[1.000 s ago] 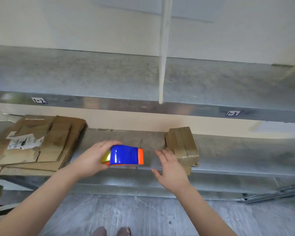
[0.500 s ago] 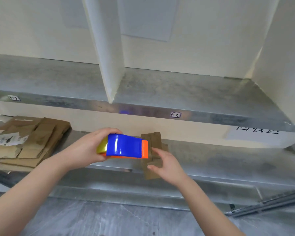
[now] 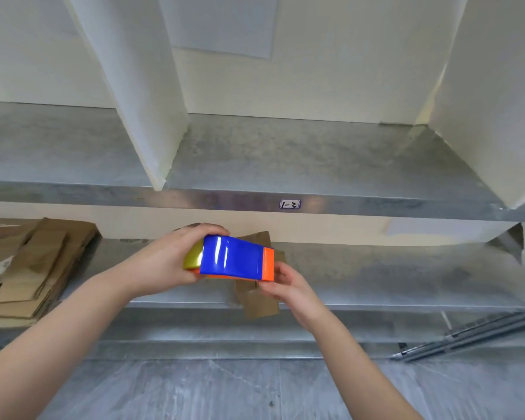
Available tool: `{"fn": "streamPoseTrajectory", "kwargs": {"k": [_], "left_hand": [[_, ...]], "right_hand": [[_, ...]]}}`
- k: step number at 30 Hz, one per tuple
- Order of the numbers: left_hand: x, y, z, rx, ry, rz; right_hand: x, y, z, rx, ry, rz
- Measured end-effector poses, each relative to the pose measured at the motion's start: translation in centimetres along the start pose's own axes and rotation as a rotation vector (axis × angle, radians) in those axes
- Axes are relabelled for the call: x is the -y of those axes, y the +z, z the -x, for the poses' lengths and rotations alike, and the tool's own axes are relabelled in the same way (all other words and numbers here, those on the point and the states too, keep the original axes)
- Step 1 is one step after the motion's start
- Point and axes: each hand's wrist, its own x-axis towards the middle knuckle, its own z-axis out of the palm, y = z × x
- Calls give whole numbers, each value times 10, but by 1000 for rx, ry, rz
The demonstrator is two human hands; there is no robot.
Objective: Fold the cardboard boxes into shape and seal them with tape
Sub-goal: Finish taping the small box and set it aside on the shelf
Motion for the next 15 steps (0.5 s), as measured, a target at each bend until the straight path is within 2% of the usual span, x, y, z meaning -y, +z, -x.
{"fn": "streamPoseTrajectory", "kwargs": {"k": [5, 9, 12, 15], "left_hand": [[4, 0, -2, -15, -17, 68], [9, 0, -2, -7, -76, 138], [20, 1, 2, 1, -205, 246], [32, 3, 6, -17, -340, 384]], "right_hand": [[-5, 6, -4, 57, 46, -285], [-7, 13, -8, 49, 37, -311], [-10, 14, -10, -21, 21, -208], [-14, 14, -9, -120, -64, 113]]}}
